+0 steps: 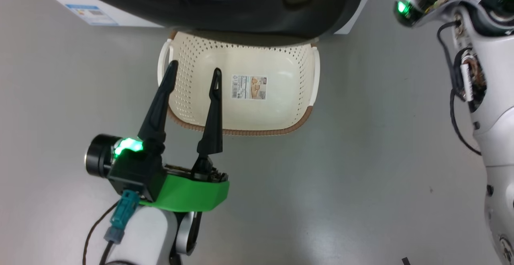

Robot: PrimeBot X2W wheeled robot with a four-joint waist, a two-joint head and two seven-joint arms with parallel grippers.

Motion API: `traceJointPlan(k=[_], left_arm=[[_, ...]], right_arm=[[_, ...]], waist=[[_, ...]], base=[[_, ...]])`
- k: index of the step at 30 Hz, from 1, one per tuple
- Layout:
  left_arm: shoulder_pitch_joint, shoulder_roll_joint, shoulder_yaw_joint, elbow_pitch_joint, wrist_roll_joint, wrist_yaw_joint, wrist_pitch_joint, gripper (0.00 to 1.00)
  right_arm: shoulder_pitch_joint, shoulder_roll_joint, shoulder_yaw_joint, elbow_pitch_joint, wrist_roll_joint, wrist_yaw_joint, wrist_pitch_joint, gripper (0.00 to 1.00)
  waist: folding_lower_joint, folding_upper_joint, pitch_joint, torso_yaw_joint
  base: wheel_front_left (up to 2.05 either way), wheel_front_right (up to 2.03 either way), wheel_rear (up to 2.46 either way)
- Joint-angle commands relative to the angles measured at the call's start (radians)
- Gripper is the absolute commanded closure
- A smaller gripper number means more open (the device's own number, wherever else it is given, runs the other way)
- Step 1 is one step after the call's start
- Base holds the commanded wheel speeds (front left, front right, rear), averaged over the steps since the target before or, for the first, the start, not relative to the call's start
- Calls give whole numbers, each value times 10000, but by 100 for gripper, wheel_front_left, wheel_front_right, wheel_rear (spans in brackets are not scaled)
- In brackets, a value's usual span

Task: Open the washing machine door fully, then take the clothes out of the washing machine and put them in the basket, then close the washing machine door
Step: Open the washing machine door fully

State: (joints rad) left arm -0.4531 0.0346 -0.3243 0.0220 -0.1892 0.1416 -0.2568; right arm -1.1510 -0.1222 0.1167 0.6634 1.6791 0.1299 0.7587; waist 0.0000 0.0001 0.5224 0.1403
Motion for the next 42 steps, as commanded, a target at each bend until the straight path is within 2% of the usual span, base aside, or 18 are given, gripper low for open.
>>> traceJointPlan(k=[1, 6, 7, 8, 10, 11, 20, 21, 22, 23, 24, 28, 34, 37, 42], left_arm=[[236, 156, 349, -263, 93, 17, -49, 0], [390, 156, 370, -79, 59, -77, -49, 0], [429, 156, 378, -40, 45, -90, -49, 3], [469, 156, 390, -2, 36, -106, -49, 13], [543, 156, 424, 54, 33, -136, -49, 9], [624, 156, 456, 94, 33, -156, -49, 0], [780, 156, 609, 117, 21, -213, -49, 0], [774, 156, 614, 125, 20, -216, -49, 0], [769, 156, 618, 138, 19, -220, -49, 0], [763, 156, 624, 150, 18, -223, -49, 0], [758, 156, 631, 158, 16, -223, -49, 0], [771, 156, 678, 191, 31, -229, -49, 0], [802, 156, 905, 258, 117, -295, -49, 0], [821, 156, 979, 252, 143, -310, -49, 0], [852, 156, 1142, 319, 229, -388, -49, 0]], right_arm=[[212, 307, 165, -287, -93, 8, 146, 100], [594, 456, 315, -224, -90, 8, 328, 100], [677, 478, 359, -217, -105, 8, 364, 100], [761, 498, 388, -216, -113, 8, 383, 100], [904, 537, 420, -201, -110, 8, 392, 100], [1040, 571, 455, -183, -115, 8, 390, 100], [1172, 652, 347, -56, -308, 8, -308, 99], [1171, 653, 316, -58, -365, 8, -414, 78], [1180, 640, 257, -68, -410, 8, -540, 64], [1190, 599, 198, -104, -500, 8, -720, 18], [1219, 543, 164, -169, -617, 8, -891, 0], [1575, 226, 213, -648, -1368, 8, -1763, 0], [2498, -405, 1028, -1654, -3106, 8, -3647, 0], [2784, -534, 1281, -1939, -3388, 8, -4254, 0], [3336, -1034, 1993, -2391, -4163, 8, -5912, 0]], waist=[[0, -1, -157, -104], [0, -1, -477, -192], [0, -1, -538, -200], [0, -1, -597, -207], [0, -1, -689, -220], [0, -1, -787, -227], [0, -1, -862, -283], [0, -1, -855, -295], [0, -1, -852, -309], [0, -1, -848, -324], [0, -1, -849, -341], [0, -1, -890, -437], [0, -1, -944, -695], [0, -1, -947, -794], [0, -1, -984, -1023]], base=[[0, 0, 0], [0, 0, 0], [0, 0, 0], [0, 0, 0], [0, 0, 0], [0, 0, 0], [0, 0, 0], [0, 0, 0], [0, 0, 0], [0, 0, 0], [0, 0, 0], [0, 0, 0], [0, 0, 0], [0, 0, 0], [0, 0, 0]])
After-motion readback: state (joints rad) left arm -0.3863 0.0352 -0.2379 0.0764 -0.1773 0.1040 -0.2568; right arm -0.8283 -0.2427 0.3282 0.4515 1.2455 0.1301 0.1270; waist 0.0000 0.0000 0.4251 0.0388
